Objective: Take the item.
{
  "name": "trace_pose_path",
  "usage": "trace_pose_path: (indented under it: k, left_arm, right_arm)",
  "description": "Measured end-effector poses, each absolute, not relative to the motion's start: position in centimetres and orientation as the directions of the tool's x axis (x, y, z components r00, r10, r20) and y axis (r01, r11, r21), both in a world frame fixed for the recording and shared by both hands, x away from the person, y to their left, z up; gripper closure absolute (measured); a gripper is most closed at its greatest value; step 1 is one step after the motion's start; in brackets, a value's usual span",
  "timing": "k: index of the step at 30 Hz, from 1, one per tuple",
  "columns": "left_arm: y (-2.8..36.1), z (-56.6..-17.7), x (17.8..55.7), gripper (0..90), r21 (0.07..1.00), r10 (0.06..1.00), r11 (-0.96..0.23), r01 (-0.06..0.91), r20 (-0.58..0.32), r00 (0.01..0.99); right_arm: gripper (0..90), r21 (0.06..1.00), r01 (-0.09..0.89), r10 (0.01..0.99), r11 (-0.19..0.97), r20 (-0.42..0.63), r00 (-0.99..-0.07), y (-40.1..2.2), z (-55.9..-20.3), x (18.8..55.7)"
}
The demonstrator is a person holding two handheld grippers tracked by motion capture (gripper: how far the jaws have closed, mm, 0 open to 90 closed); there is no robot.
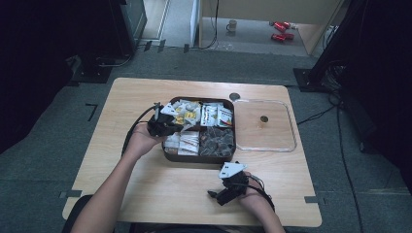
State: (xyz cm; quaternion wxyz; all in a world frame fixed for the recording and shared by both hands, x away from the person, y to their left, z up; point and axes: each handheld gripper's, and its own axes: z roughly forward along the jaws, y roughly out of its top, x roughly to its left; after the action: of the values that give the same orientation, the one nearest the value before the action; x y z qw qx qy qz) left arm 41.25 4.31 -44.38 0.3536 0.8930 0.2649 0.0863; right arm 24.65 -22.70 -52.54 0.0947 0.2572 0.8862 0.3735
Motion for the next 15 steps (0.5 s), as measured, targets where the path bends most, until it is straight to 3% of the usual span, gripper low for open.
trace_pose_path:
  k: [15]
  left_arm:
    - [6.0,-42.9,41.0,90.0,0.721,0.553,-0.545,0.428,-0.074,0.830]
  right_arm:
    - [0.0,0.711,0.385,0.527,0.589,0.025,-0.850,-22.7,-52.5,24.6]
